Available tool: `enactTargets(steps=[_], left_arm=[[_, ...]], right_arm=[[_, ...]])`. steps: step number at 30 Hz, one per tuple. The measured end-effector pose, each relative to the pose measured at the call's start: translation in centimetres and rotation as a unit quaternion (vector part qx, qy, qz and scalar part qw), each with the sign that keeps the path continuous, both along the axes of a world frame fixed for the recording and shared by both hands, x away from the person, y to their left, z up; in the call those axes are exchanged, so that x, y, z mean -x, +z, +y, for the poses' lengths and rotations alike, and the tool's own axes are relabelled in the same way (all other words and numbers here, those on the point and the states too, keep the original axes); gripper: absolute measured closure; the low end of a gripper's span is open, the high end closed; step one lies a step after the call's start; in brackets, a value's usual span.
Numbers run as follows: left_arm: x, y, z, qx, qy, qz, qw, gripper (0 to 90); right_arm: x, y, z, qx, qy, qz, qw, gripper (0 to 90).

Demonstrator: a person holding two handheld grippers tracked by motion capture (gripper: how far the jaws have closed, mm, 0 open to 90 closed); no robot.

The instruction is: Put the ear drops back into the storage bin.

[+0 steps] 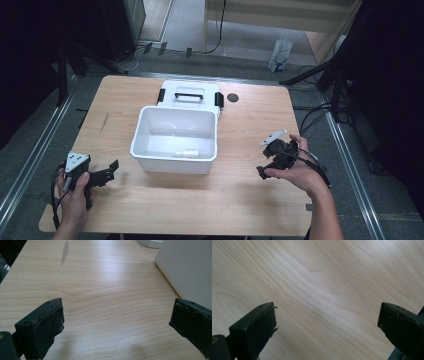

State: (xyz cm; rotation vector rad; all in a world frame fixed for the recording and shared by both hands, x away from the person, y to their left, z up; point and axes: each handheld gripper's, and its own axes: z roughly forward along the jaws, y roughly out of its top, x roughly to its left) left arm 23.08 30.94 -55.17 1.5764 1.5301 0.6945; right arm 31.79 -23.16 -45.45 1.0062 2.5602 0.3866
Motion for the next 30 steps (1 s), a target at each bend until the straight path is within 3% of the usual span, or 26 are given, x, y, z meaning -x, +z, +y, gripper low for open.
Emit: enactTargets(steps=[4, 7, 9, 10, 13, 14, 15, 16, 17, 18, 19, 20, 24, 25, 26, 30], left_arm=[[0.0, 0.0, 0.0, -0.001, 0.000, 0.000, 1.0000, 0.0], [0.0, 0.0, 0.0, -0.002, 0.000, 0.000, 1.0000, 0.0], [0.0, 0.0, 0.0, -0.003, -0.001, 0.000, 1.0000, 0.0], [0.0, 0.0, 0.0, -0.004, 0.000, 0.000, 1.0000, 0.0], [0.0, 0.0, -0.1, -0.006, 0.000, -0.001, 1.0000, 0.0], [0.0, 0.0, -0.1, -0.006, 0.000, -0.001, 1.0000, 0.0], [0.0, 0.0, -0.1, -0.006, 0.000, 0.000, 1.0000, 0.0], [0.0, 0.0, -0.1, -0.006, 0.000, 0.000, 1.0000, 0.0], [0.0, 0.0, -0.1, -0.006, 0.000, 0.000, 1.0000, 0.0], [0.0, 0.0, -0.1, -0.006, 0.000, 0.000, 1.0000, 0.0], [0.0, 0.0, -0.1, -0.006, 0.000, 0.000, 1.0000, 0.0], [0.0, 0.0, -0.1, -0.007, -0.001, 0.000, 1.0000, 0.0], [0.1, 0.0, -0.1, -0.007, -0.002, 0.000, 1.0000, 0.0], [0.1, 0.0, -0.1, -0.006, -0.001, -0.001, 1.0000, 0.0], [0.1, 0.0, -0.1, -0.006, -0.001, -0.001, 1.0000, 0.0], [0.0, 0.0, 0.0, 0.003, 0.001, 0.000, 1.0000, 0.0]], right_arm=[[1.1, -1.4, -1.6, -0.030, -0.030, -0.021, 0.9989, 1.8], [1.9, -2.4, -2.6, -0.051, -0.038, -0.040, 0.9972, 1.2], [2.8, -3.5, -3.6, -0.080, -0.054, -0.060, 0.9935, 1.1], [2.8, -3.5, -3.6, -0.080, -0.054, -0.060, 0.9935, 1.1], [3.8, -4.5, -4.6, -0.115, -0.072, -0.083, 0.9873, 1.1], [4.2, -4.9, -4.9, -0.130, -0.079, -0.092, 0.9841, 1.1], [4.8, -5.5, -5.3, -0.152, -0.089, -0.104, 0.9788, 1.1], [4.8, -5.5, -5.3, -0.152, -0.089, -0.104, 0.9788, 1.1], [5.2, -5.8, -5.6, -0.166, -0.093, -0.113, 0.9751, 1.1], [5.6, -6.2, -5.9, -0.188, -0.101, -0.121, 0.9694, 1.1], [5.8, -6.4, -6.1, -0.197, -0.106, -0.127, 0.9664, 1.1], [6.2, -6.8, -6.5, -0.217, -0.116, -0.137, 0.9596, 1.1], [7.2, -7.9, -7.3, -0.262, -0.140, -0.166, 0.9403, 1.1], [7.4, -8.0, -7.4, -0.269, -0.145, -0.171, 0.9368, 1.2], [7.6, -8.4, -7.7, -0.277, -0.155, -0.182, 0.9307, 1.2], [7.9, -9.1, -8.2, -0.298, -0.184, -0.193, 0.9167, 1.2]])
